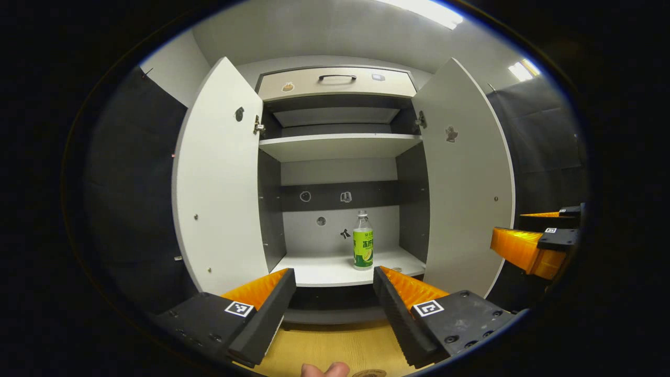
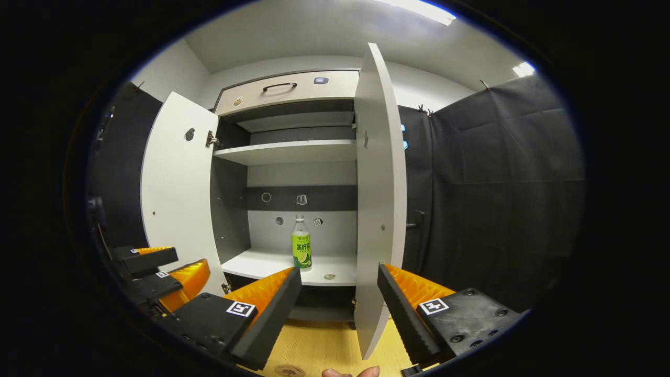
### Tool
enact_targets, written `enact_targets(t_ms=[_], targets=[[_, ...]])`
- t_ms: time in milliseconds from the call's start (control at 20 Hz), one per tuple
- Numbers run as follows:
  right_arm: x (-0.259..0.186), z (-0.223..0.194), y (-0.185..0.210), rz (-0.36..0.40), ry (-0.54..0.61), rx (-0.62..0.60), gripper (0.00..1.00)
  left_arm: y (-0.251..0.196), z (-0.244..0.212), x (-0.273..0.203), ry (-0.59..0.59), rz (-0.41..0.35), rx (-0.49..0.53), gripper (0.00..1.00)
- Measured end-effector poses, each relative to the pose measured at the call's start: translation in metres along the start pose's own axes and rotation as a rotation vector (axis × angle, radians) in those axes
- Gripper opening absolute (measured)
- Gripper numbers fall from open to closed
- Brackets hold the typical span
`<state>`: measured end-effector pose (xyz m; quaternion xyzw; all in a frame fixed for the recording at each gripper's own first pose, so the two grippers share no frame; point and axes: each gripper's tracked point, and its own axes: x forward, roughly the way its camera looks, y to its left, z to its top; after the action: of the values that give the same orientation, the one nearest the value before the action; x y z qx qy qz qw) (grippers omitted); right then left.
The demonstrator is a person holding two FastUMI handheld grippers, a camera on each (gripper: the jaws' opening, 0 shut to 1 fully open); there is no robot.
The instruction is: Grasp the bottle in the cabinet with the left hand and place it on the coaster, then close the right door with the right hand and the left door with the left hand.
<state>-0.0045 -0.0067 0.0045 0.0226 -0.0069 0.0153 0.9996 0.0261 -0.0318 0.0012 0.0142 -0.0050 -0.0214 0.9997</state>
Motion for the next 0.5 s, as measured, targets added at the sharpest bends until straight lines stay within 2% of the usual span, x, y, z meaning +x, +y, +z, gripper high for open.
enact_targets(t_ms=[200, 500], targets=[[-0.006, -0.003, -0.013, 0.007, 0.001, 0.023, 0.97, -0.028, -0.001, 0.032, -0.016, -0.042, 0.017, 0.95], [-0.015, -0.004, -0.054, -0.018, -0.019, 0.002, 0.98, -0.067, -0.009, 0.102, 0.004, -0.097, 0.002, 0.94]])
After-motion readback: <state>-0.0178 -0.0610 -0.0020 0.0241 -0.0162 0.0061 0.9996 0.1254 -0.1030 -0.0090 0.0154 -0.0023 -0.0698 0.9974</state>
